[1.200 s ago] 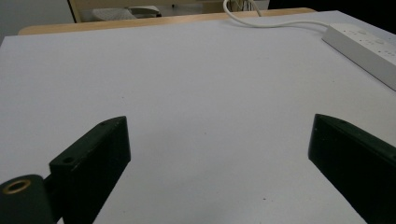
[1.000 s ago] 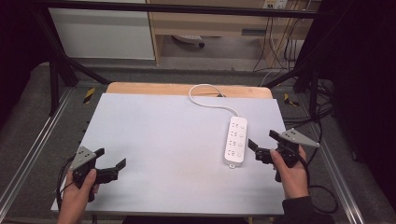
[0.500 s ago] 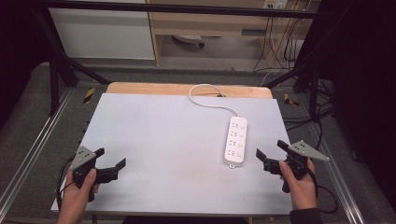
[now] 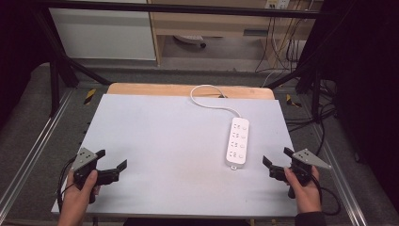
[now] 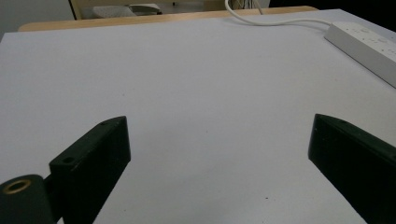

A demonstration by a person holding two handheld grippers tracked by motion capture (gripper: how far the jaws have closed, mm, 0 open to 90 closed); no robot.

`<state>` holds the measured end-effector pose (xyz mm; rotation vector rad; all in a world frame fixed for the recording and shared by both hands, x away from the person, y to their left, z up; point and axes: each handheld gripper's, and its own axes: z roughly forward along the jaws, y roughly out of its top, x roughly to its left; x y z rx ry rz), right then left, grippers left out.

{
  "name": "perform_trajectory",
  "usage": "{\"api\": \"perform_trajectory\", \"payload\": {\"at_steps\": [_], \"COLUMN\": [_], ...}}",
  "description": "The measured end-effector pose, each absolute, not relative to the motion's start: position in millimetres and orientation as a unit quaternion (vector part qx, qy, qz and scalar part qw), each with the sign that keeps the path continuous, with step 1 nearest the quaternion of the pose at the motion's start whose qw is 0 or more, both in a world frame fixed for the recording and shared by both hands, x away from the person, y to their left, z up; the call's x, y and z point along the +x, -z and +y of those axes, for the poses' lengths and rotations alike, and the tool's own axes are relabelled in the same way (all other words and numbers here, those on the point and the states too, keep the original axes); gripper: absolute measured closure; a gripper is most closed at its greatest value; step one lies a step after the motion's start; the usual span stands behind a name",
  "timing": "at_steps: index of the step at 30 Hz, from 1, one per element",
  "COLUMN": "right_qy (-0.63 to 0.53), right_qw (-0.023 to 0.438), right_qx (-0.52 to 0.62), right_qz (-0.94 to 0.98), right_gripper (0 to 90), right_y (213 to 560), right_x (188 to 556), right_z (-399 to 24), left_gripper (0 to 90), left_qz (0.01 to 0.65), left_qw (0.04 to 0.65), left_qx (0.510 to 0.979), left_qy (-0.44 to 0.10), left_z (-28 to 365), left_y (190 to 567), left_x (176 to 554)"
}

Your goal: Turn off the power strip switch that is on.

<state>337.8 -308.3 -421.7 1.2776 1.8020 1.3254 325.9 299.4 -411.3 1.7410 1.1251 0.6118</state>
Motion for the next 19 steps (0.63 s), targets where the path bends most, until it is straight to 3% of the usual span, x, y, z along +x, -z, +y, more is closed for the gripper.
{"api": "perform_trajectory", "payload": {"at_steps": [19], "right_qy": [-0.417], "right_qw": [0.249], "right_qx": [0.5], "right_qz": [0.717], "right_gripper": [5.3], "right_y": [457.4], "right_x": [361.8], "right_z": [-299.9], "left_gripper": [5.6], "left_qz": [0.458], "left_qw": [0.47], "left_qx": [0.712], "left_qy": [-0.25], "left_z": [298.4], "left_y": [411.6], "left_x": [326.1]}}
